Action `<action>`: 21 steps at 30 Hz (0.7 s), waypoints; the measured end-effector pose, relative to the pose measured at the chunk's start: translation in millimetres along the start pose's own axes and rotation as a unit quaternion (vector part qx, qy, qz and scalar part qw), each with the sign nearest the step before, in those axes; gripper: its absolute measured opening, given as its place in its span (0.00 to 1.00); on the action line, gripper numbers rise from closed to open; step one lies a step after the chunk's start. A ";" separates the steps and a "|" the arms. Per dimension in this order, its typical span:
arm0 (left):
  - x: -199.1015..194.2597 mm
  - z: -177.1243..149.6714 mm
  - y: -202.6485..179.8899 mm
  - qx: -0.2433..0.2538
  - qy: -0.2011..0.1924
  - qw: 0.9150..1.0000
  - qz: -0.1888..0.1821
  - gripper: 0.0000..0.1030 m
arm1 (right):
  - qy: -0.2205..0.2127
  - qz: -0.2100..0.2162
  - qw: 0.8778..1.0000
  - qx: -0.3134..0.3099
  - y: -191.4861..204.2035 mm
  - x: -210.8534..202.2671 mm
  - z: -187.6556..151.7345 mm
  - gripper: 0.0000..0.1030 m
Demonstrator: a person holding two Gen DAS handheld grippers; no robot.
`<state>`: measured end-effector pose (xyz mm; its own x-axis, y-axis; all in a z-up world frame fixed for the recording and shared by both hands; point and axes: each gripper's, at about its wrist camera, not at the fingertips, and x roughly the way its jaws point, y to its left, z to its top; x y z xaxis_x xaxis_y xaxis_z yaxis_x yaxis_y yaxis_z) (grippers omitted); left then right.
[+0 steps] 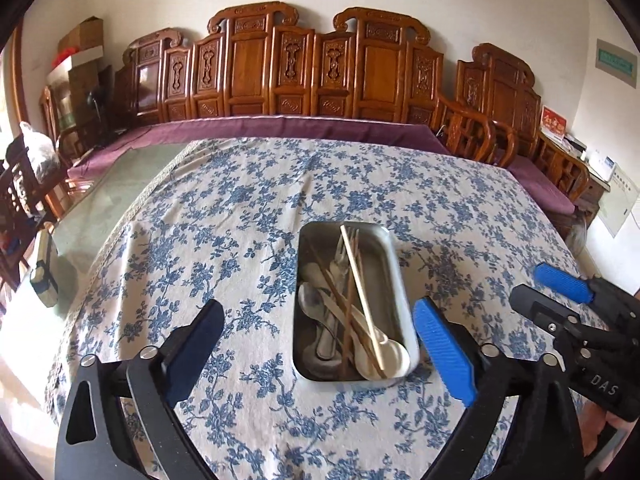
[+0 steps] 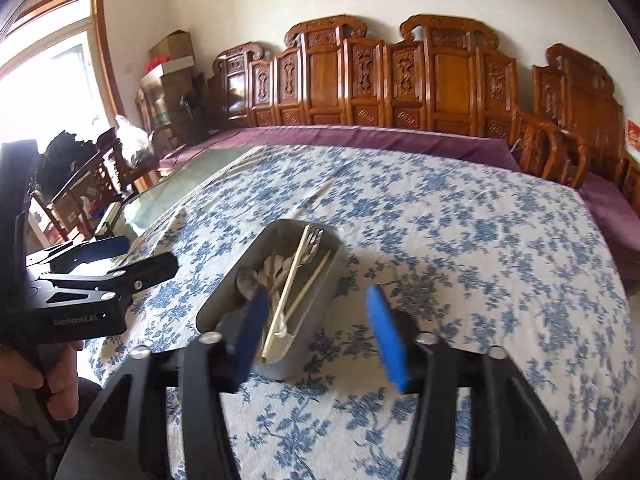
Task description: Organize utensils
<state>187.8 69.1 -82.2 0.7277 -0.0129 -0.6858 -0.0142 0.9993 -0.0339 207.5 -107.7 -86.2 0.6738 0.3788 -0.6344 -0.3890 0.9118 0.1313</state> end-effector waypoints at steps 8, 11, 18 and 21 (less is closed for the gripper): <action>-64.6 10.3 -39.1 0.026 -0.062 0.998 -0.011 0.92 | -0.074 -0.058 0.996 0.004 -13.6 -85.1 2.5 0.97; -87.3 12.9 -51.4 0.034 -0.081 0.996 -0.012 0.92 | -0.095 -0.072 0.993 0.009 -17.8 -112.0 4.0 0.97; -124.6 11.6 -71.2 0.043 -0.108 0.993 -0.011 0.92 | -0.133 -0.094 0.986 0.019 -23.1 -156.3 2.5 0.97; -132.6 10.1 -73.5 0.039 -0.110 0.993 -0.015 0.92 | -0.140 -0.097 0.985 0.018 -23.5 -168.1 2.1 0.97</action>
<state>99.3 -2.4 18.6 0.8591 -0.0443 -0.5098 0.0570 0.9983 0.0093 104.7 -192.4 18.9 0.8826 0.2205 -0.4152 -0.2158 0.9747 0.0587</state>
